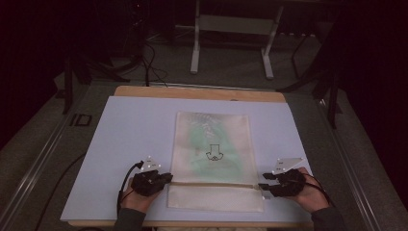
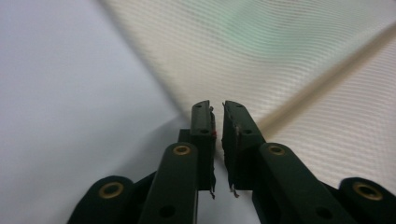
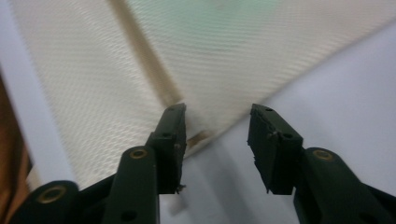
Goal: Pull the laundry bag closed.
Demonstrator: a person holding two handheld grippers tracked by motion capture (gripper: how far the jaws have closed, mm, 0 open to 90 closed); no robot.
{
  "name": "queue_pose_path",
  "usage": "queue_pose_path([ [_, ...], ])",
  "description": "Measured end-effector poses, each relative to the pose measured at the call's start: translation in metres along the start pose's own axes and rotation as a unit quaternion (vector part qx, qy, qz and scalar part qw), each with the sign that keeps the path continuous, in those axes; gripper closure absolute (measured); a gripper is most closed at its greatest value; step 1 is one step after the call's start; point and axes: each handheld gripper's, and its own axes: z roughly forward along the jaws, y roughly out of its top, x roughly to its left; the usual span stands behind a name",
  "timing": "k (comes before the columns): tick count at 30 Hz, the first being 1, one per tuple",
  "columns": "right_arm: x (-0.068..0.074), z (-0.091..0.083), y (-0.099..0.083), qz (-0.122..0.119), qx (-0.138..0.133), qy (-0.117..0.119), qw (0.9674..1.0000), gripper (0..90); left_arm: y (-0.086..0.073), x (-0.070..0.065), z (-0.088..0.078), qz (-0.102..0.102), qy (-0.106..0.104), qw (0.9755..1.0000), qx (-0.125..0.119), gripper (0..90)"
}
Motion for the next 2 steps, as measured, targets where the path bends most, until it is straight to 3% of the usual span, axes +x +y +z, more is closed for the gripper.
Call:
queue_pose_path([
  [2,-0.0045,-0.0008,-0.0030,0.017,-0.013,-0.013,0.9997,50.9,-0.0014,0.0057,-0.0038,0.000,0.031,0.9995,-0.003,78.4],
])
